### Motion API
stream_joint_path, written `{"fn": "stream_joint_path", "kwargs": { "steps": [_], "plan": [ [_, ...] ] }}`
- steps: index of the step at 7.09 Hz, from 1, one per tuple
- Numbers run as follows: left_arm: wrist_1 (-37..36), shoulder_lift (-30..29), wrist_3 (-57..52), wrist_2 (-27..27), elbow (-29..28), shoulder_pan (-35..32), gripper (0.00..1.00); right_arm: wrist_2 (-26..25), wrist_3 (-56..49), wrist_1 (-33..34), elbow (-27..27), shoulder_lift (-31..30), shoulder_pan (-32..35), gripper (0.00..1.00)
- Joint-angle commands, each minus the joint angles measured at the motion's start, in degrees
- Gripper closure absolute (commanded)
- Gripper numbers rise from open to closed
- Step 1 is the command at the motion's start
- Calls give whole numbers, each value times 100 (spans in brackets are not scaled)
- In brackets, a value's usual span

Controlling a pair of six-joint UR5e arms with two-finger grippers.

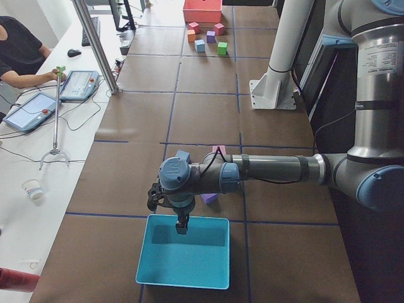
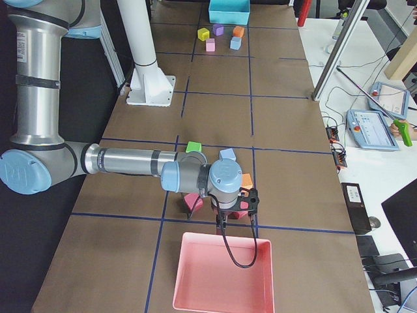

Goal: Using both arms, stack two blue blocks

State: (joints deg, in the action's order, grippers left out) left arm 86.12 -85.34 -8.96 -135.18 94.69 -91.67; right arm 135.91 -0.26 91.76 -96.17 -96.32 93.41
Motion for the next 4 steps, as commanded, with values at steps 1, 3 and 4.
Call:
{"fn": "stream_joint_path", "kwargs": {
  "steps": [1, 3, 4],
  "plan": [
    [1, 0, 0, 0, 6, 0, 0, -3, 17, 0, 2, -1, -7, 0],
    [1, 0, 8, 0, 32, 9, 0, -3, 26, 0, -7, 16, -7, 0],
    [1, 0, 8, 0, 24, 9, 0, 5, 26, 0, -7, 16, -7, 0]
  ]
}}
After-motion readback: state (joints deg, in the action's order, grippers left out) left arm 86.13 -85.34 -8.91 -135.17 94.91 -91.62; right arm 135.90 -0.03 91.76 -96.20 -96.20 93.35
